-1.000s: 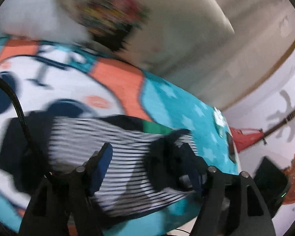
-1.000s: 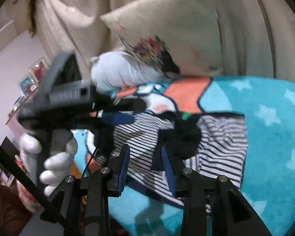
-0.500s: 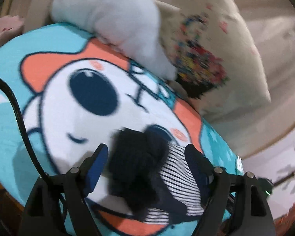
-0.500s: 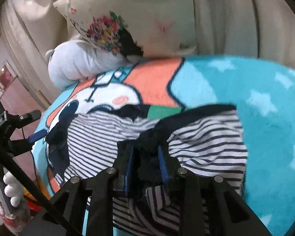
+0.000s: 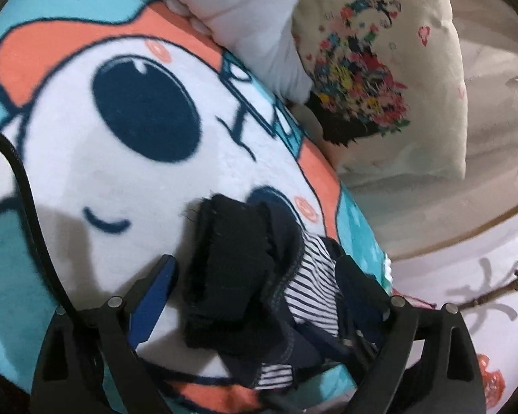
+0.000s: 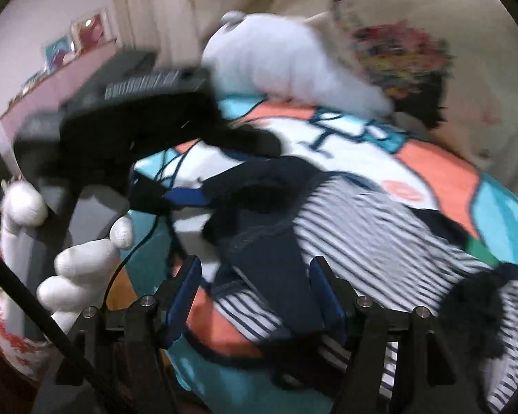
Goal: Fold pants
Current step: 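Lift and fold the pants bundle over with both grippers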
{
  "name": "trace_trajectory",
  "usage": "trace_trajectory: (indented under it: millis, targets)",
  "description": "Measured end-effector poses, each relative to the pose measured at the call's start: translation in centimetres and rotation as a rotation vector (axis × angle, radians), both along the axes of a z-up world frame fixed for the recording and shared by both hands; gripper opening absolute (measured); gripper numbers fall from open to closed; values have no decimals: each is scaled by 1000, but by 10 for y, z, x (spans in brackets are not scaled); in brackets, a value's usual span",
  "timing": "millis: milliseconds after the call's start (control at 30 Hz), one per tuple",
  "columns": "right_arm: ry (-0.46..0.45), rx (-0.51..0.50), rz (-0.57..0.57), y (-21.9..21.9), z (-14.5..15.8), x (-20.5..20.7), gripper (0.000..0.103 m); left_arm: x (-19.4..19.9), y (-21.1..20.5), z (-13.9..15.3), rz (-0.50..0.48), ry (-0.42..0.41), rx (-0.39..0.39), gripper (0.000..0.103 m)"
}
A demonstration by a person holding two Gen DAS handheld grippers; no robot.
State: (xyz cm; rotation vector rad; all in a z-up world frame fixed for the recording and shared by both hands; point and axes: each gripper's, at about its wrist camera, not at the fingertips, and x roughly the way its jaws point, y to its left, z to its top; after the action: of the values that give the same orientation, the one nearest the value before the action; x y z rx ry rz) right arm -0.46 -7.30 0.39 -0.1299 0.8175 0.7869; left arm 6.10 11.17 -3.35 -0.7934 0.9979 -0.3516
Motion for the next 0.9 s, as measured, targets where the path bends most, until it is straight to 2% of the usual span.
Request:
trace_trajectory:
  millis: [100,167,200,233,267,300,367,500,567,733,833,900]
  targets:
    - [-31,-33,12,20,-7,-2,69,0,-6,2,-53,-14,-11,90]
    - [-65,-72,-4,30,-13,-3,68,-1,-9,3,-67,-29,6,79]
    - [-75,-90,-23,34,-17,-3,63,0,-11,4,-82,-30,34,60]
    - [-82,-94,-40,34,-19,-3,50,0,-12,3,-98,-25,50,40]
    - [-95,-96,-63,33,-18,-3,36,1,-13,1,-112,-15,57,30]
    - [-94,-87,-71,31,-17,-3,31,1,-13,1,-118,-9,56,20]
    - [-62,-18,-88,20,-12,0,22,-2,-15,7,-113,-24,68,20]
    - [-67,69,-115,3,3,-2,18,-5,-32,30,-130,-79,109,20]
    - [-73,133,-159,-18,17,-8,17,-4,-50,43,-161,-107,120,20]
    - [-64,299,-288,-88,42,-15,17,-1,-127,77,-306,-196,158,27]
    - [-44,367,-382,-139,39,-26,17,0,-176,81,-415,-204,171,37]
    - [-26,368,-466,-172,26,-26,17,-1,-196,78,-457,-187,149,37]
